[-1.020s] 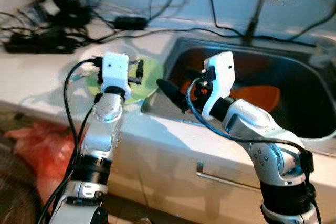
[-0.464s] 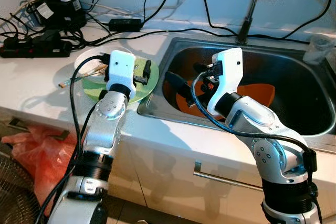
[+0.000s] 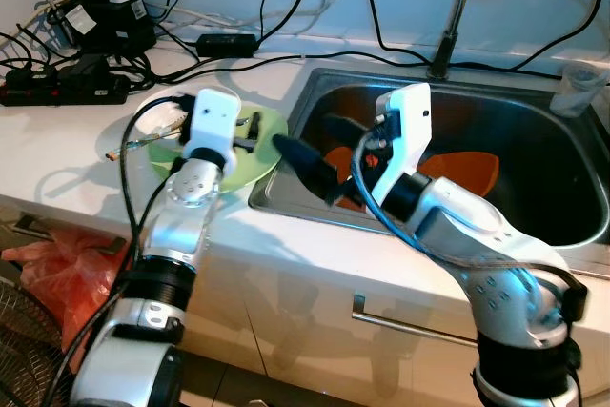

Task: Kitchen organization

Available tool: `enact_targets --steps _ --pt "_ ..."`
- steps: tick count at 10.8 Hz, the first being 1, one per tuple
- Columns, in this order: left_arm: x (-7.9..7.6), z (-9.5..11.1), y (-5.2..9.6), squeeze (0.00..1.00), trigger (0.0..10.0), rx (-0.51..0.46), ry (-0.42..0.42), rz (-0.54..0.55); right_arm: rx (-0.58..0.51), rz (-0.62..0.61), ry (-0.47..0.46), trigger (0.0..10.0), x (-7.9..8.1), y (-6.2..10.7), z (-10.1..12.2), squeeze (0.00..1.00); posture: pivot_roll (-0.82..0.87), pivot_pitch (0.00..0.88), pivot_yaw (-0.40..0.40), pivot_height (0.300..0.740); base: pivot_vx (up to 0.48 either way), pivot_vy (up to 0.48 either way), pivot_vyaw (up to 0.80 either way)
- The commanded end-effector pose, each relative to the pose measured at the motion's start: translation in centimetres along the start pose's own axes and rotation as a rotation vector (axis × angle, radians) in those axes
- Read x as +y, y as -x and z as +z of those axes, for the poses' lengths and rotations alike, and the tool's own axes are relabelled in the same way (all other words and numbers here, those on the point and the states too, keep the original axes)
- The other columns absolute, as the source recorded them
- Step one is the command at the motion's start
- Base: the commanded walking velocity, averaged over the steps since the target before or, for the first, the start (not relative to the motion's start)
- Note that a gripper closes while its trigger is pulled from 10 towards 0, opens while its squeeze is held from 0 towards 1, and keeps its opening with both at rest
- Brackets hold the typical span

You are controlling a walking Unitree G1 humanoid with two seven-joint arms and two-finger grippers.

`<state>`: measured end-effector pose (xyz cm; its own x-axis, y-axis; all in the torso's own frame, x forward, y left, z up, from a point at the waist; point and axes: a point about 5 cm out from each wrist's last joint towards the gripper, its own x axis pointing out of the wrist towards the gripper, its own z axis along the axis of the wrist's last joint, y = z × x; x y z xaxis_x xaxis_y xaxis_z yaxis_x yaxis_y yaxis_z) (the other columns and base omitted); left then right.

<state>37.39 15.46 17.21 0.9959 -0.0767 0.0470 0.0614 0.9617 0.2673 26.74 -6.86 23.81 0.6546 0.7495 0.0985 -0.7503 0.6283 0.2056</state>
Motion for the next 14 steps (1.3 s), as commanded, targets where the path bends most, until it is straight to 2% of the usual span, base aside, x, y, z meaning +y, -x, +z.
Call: enact_targets --steps 1,2,3,4,6,7,8,9,10,11,14 --pt "0.3 0.2 -0.3 0.00 10.0 -0.012 0.001 0.005 0.011 0.019 0.004 10.0 0.4 0.2 0.0 0.00 -0.05 0.000 0.053 0.740 0.000 0.000 0.00" --pt "0.3 0.0 -0.4 0.00 10.0 -0.006 -0.001 -0.001 0.016 0.016 0.010 10.0 0.4 0.2 0.0 0.00 -0.05 0.000 0.053 0.740 0.000 0.000 0.00" --pt "0.2 -0.1 -0.5 0.00 2.2 -0.010 0.003 -0.019 0.018 0.012 0.013 10.0 0.3 0.2 0.0 0.00 -0.05 0.000 0.053 0.740 0.000 0.000 0.00" --pt "0.2 -0.1 -0.7 0.00 0.0 -0.020 0.007 -0.017 0.027 0.003 0.018 10.0 0.3 0.3 0.0 0.00 -0.06 0.000 0.055 0.740 0.000 0.000 0.00" --pt "0.3 0.0 -0.8 0.00 0.0 -0.037 0.010 -0.020 0.031 -0.009 0.022 10.0 0.1 0.3 -0.1 0.00 -0.06 0.000 0.057 0.740 0.000 0.000 0.00" --pt "0.4 0.2 -0.9 0.00 6.2 -0.048 0.017 -0.012 0.033 -0.012 0.027 10.0 0.1 0.3 -0.2 0.00 -0.05 0.000 0.058 0.740 0.000 0.000 0.00" --pt "0.6 0.6 -1.0 0.00 6.7 -0.077 0.010 -0.014 0.036 -0.014 0.030 10.0 0.1 0.2 -0.3 0.00 -0.05 0.000 0.058 0.740 0.000 0.000 0.00" --pt "0.8 0.8 -1.1 0.00 2.9 -0.088 0.005 -0.007 0.036 -0.017 0.031 10.0 0.1 0.2 -0.3 0.00 -0.06 0.000 0.058 0.740 0.000 0.000 0.00" --pt "0.8 0.9 -1.1 0.00 1.9 -0.092 0.010 -0.007 0.038 -0.022 0.033 10.0 0.0 0.2 -0.3 0.00 -0.06 0.000 0.058 0.740 0.000 0.000 0.00" --pt "0.6 1.0 -1.1 0.00 0.0 -0.099 0.016 -0.018 0.039 -0.028 0.035 10.0 -0.1 0.3 -0.4 0.00 -0.06 0.000 0.059 0.740 0.000 0.000 0.00" --pt "0.2 1.0 -0.9 0.00 0.0 -0.118 0.021 -0.038 0.045 -0.039 0.041 10.0 -0.3 0.2 -0.5 0.00 -0.05 0.000 0.060 0.740 0.000 0.000 0.00"
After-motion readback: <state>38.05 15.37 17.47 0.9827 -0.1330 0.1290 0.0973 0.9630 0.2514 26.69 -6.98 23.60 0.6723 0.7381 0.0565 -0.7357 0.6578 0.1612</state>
